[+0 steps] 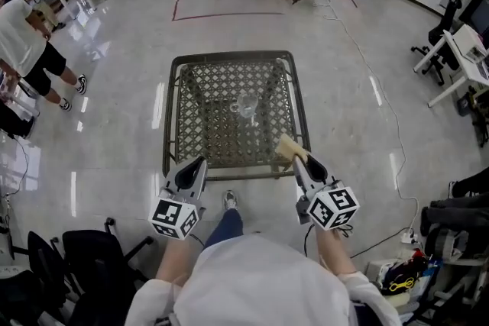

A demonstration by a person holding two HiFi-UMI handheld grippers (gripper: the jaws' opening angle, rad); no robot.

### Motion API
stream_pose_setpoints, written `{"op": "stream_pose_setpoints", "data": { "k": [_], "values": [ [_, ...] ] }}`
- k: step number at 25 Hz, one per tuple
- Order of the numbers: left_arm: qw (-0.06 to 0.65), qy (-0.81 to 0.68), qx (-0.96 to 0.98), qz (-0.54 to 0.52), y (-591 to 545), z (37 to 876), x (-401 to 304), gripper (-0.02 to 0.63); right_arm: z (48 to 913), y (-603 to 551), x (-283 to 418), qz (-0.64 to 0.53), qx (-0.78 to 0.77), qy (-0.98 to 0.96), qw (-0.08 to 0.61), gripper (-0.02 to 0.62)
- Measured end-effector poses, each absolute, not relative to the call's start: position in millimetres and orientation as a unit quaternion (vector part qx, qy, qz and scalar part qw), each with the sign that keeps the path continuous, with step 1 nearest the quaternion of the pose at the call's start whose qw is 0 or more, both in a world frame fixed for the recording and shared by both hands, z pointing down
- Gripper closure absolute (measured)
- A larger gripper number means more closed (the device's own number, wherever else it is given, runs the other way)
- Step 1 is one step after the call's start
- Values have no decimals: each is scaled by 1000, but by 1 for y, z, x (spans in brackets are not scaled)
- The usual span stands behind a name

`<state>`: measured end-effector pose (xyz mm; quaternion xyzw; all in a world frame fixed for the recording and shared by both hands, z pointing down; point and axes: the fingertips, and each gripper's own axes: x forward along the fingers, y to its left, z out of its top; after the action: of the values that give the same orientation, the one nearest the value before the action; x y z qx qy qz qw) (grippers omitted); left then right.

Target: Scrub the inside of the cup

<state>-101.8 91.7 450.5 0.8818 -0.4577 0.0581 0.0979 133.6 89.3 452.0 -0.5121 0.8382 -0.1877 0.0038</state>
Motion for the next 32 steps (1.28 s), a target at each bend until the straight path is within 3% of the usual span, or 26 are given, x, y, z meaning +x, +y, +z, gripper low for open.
{"op": "stream_pose_setpoints", "data": {
  "k": [16, 32],
  "values": [
    [92, -410, 905, 63, -11, 450, -143, 568, 443, -2, 91, -181, -551, 815, 12, 500],
    [98, -395, 910, 73, -54, 461, -90, 568, 449, -42, 124, -193, -552, 811, 11, 500]
  ]
}}
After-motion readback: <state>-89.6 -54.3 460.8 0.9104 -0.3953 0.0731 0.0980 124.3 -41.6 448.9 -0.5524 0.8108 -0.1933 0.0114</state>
